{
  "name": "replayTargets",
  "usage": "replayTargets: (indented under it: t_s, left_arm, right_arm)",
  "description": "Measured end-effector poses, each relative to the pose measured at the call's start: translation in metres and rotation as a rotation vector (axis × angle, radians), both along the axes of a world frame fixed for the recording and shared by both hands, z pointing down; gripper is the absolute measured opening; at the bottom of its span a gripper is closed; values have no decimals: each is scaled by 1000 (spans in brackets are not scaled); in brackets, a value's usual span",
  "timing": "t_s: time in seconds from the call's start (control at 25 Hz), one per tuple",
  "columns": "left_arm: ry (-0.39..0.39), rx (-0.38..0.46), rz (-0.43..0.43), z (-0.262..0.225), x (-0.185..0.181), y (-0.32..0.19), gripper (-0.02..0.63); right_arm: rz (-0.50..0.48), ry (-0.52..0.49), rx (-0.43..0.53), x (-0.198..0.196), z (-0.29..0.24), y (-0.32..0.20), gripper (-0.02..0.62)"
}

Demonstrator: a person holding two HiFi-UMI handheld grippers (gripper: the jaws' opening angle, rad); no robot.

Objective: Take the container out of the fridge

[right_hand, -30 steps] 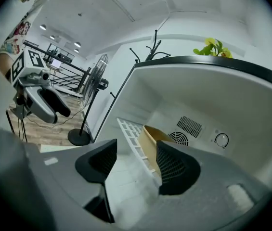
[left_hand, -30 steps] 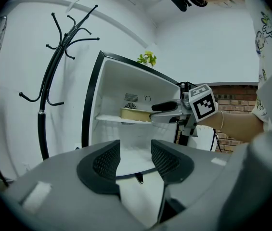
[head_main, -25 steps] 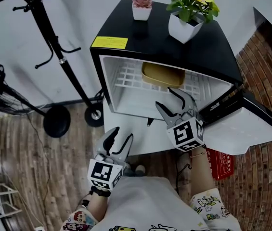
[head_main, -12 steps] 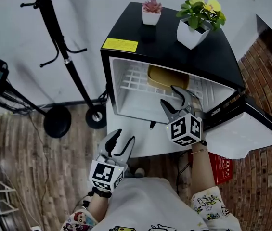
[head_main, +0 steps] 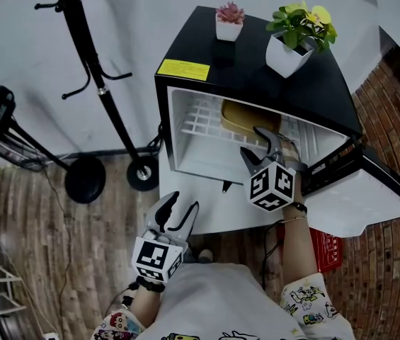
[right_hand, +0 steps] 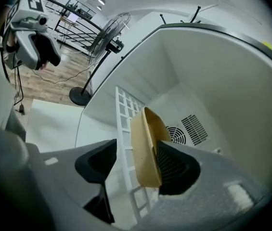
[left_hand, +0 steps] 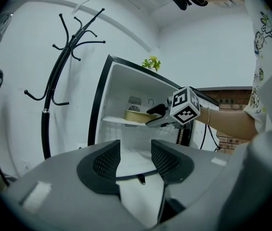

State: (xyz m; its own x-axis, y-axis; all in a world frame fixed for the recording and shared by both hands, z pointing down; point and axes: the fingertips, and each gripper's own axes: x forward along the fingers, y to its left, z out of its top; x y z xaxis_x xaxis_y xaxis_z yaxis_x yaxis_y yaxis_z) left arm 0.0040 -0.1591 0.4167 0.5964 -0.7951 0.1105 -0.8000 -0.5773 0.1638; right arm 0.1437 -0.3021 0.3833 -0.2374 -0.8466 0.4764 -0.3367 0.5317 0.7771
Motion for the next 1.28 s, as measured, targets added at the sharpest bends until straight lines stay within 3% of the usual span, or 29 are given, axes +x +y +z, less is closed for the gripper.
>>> replayTargets:
  t_s: [0.2, 0.32, 0.84, 1.28]
  left_arm:
    - [1, 2, -4, 0, -2, 0, 195]
    - [2, 5, -2, 0, -2, 1, 195]
    - [6, 13, -17, -1, -5, 5, 193]
    - [11, 18, -29, -3, -9, 7, 192]
  right_arm:
    - [-7, 10, -5, -1, 1, 5, 250]
    - [-5, 26, 7, 0, 1, 8, 201]
    - [-8, 91, 58, 3, -2, 9, 112]
    - [-6, 119, 88, 5, -5, 10, 69]
